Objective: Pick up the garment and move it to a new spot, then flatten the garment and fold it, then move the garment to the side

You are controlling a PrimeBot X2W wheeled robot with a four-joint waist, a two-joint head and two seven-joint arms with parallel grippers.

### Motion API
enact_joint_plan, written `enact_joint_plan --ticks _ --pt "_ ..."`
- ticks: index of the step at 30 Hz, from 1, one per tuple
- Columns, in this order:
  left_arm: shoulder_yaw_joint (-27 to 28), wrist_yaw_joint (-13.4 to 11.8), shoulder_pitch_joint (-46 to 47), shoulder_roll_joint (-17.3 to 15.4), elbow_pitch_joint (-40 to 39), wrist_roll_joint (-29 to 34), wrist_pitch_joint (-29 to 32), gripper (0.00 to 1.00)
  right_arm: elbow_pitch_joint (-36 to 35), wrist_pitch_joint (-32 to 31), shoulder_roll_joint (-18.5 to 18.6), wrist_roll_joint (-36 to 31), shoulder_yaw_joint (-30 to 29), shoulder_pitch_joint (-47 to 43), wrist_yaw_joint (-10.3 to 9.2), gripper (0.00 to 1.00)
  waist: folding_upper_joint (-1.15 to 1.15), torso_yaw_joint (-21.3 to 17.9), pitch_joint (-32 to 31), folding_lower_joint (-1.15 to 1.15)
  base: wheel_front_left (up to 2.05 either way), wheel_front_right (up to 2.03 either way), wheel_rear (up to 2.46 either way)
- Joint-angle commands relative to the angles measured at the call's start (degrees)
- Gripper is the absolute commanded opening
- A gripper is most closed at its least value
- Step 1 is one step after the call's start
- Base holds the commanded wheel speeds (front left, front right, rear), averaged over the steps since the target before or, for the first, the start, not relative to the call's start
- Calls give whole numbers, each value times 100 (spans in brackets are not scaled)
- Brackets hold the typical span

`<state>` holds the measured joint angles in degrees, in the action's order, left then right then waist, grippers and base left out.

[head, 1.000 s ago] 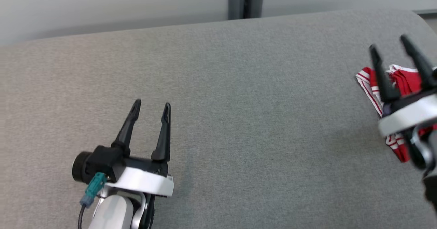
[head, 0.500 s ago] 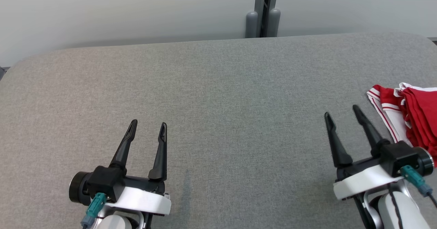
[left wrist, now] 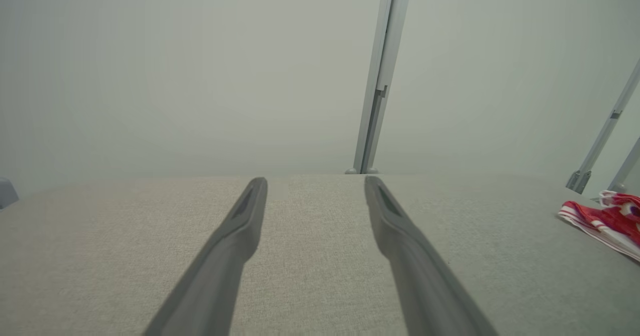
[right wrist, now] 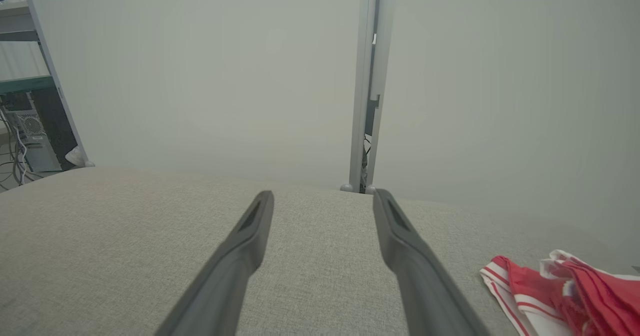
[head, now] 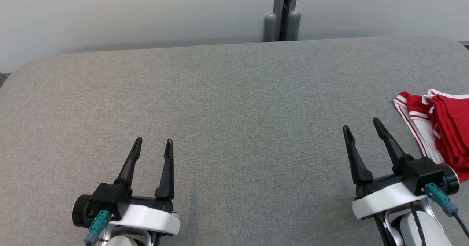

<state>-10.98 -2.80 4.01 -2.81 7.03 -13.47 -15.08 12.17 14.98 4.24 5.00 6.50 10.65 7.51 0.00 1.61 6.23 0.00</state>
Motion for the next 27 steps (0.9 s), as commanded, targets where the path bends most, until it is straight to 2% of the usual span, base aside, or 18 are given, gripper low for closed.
enact_joint_plan --ticks 1,27 --pt "37 32 -23 -23 36 36 -6 100 -24 29 3 25 -13 -62 -5 100 0 -5 -6 0 0 0 0" --pt "170 304 -62 -23 172 -270 -6 100 -93 29 -89 140 -136 -84 -5 100 0 -44 23 0 0 0 0"
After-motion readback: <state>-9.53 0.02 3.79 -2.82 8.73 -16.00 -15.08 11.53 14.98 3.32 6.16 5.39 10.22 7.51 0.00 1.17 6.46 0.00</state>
